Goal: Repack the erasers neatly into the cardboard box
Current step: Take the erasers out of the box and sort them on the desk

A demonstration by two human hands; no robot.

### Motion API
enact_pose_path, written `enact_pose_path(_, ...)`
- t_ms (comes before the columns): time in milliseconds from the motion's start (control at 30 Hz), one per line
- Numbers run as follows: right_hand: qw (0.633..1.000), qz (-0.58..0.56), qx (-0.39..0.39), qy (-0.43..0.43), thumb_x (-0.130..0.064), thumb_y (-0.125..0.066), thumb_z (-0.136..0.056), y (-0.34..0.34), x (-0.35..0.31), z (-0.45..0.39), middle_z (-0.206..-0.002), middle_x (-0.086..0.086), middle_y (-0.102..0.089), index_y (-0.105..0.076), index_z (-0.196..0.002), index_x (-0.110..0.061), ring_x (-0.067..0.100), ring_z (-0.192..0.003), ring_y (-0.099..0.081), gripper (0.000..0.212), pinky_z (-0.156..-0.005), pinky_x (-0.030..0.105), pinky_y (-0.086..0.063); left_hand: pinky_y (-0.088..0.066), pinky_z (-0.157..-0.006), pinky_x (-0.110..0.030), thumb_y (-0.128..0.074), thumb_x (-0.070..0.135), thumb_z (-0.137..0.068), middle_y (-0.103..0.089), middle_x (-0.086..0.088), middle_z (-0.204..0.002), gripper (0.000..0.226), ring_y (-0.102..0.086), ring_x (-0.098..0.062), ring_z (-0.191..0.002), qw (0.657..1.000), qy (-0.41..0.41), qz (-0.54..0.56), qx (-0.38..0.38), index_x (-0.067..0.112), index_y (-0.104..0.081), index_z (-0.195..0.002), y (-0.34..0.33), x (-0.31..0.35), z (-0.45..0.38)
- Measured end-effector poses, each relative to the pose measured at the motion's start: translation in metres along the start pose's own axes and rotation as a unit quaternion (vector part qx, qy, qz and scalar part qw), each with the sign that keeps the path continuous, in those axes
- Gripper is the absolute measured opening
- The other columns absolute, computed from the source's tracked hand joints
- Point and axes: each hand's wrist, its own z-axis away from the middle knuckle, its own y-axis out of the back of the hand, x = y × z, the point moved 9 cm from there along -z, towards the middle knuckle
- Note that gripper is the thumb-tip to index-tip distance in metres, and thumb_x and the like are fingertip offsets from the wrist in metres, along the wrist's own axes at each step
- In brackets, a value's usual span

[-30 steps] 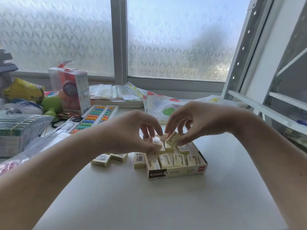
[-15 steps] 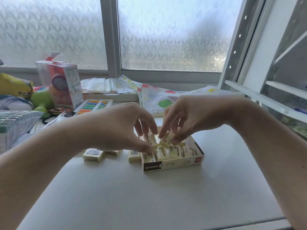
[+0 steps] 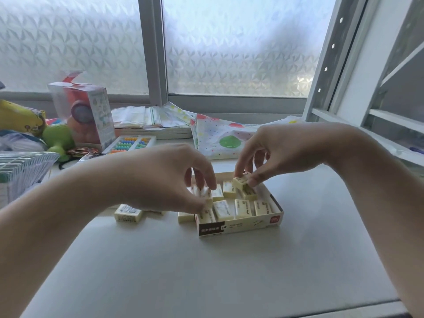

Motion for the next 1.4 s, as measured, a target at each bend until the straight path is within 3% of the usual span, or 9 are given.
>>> enact_pose_path(100, 1.0, 0.011, 0.015, -0.011, -0.045, -0.079, -0.085, 0.0, 0.001, -0.004, -0.092, -0.019, -0.072, -0.079, -0.103, -0.044, -0.007, -0.082, -0.063, 0.018, -0.069, 0.019, -0.046, -0.051, -0.08, -0.019, -0.073, 0.052, -0.078, -0.057, 0.038, -0.099, 0.022, -0.059, 0.005, -0.088, 1.0, 0.003, -0.002, -0.01, 0.047, -0.071, -0.098, -0.002, 0.002, -0.001)
enact_pose_path(300, 1.0, 0.004, 0.023, -0.001, -0.047, -0.082, -0.081, -0.003, -0.003, -0.008, -0.088, -0.02, -0.074, -0.08, -0.099, -0.039, -0.003, -0.082, -0.064, 0.02, -0.069, 0.02, -0.046, -0.051, -0.072, -0.016, -0.081, 0.052, -0.073, -0.066, 0.032, -0.097, 0.023, -0.061, 0.002, -0.087, 0.999, -0.029, 0.033, -0.005, 0.047, -0.072, -0.094, 0.003, 0.009, 0.001)
enact_pose_path(433, 1.0, 0.005, 0.023, 0.006, -0.041, -0.083, -0.082, -0.003, -0.005, -0.007, -0.089, -0.018, -0.074, -0.08, -0.1, -0.037, 0.0, -0.082, -0.065, 0.019, -0.069, 0.02, -0.048, -0.056, -0.079, -0.025, -0.083, 0.049, -0.073, -0.069, 0.028, -0.098, 0.029, -0.065, 0.0, -0.085, 0.999, -0.03, 0.039, -0.02, 0.046, -0.071, -0.099, -0.002, 0.01, 0.0)
enact_pose_path(633, 1.0, 0.011, 0.019, -0.005, -0.042, -0.079, -0.086, 0.0, -0.003, -0.003, -0.09, -0.019, -0.073, -0.079, -0.104, -0.045, -0.006, -0.079, -0.063, 0.019, -0.063, 0.014, -0.042, -0.052, -0.077, -0.021, -0.076, 0.058, -0.075, -0.069, 0.028, -0.099, 0.031, -0.065, 0.005, -0.087, 0.998, -0.031, 0.042, -0.027, 0.05, -0.07, -0.104, 0.006, 0.005, 0.001)
enact_pose_path(833, 0.992, -0.049, 0.106, 0.052, -0.035, -0.077, -0.088, 0.017, -0.016, -0.002, -0.084, -0.012, -0.074, -0.077, -0.107, -0.039, -0.005, -0.076, -0.065, 0.019, -0.065, 0.009, -0.048, -0.047, -0.074, -0.024, -0.07, 0.033, -0.092, -0.071, 0.021, -0.086, 0.01, -0.066, 0.0, -0.081, 0.981, 0.044, 0.057, 0.179, 0.036, -0.077, -0.098, 0.08, -0.063, 0.006)
enact_pose_path(1033, 0.964, -0.08, 0.23, 0.107, -0.045, -0.069, -0.089, 0.003, -0.058, -0.022, -0.082, -0.011, -0.075, -0.08, -0.096, -0.03, -0.001, -0.079, -0.067, 0.02, -0.068, 0.011, -0.046, -0.05, -0.081, -0.023, -0.073, 0.039, -0.09, -0.068, 0.017, -0.101, 0.032, -0.065, -0.003, -0.093, 0.991, 0.116, -0.059, 0.007, 0.03, -0.071, -0.12, 0.038, -0.097, -0.008)
enact_pose_path(1167, 0.979, -0.048, 0.155, 0.126, -0.06, -0.066, -0.085, -0.024, -0.09, -0.032, -0.094, -0.015, -0.072, -0.078, -0.108, -0.033, -0.002, -0.092, -0.065, 0.038, -0.086, 0.024, -0.054, -0.053, -0.084, -0.027, -0.076, 0.051, -0.082, -0.068, 0.015, -0.099, 0.038, -0.065, -0.007, -0.093, 0.993, 0.11, -0.05, -0.013, 0.033, -0.073, -0.115, 0.02, -0.09, -0.013)
enact_pose_path(1267, 0.987, -0.005, 0.096, 0.13, -0.062, -0.071, -0.083, -0.035, -0.099, -0.028, -0.11, -0.017, -0.065, -0.076, -0.116, -0.037, 0.002, -0.11, -0.057, 0.041, -0.099, 0.026, -0.045, -0.053, -0.077, -0.028, -0.079, 0.052, -0.077, -0.068, 0.012, -0.098, 0.036, -0.064, -0.008, -0.089, 0.993, 0.106, -0.046, -0.009, 0.037, -0.076, -0.11, 0.015, -0.086, -0.013)
enact_pose_path(1400, 0.99, 0.045, 0.059, 0.116, -0.064, -0.069, -0.083, -0.041, -0.096, -0.024, -0.122, -0.022, -0.057, -0.077, -0.114, -0.033, -0.001, -0.122, -0.04, 0.044, -0.104, 0.026, -0.036, -0.056, -0.089, -0.035, -0.081, 0.047, -0.078, -0.07, 0.011, -0.099, 0.031, -0.067, -0.01, -0.092, 0.994, 0.105, -0.04, 0.015, 0.034, -0.077, -0.106, 0.018, -0.082, -0.013)
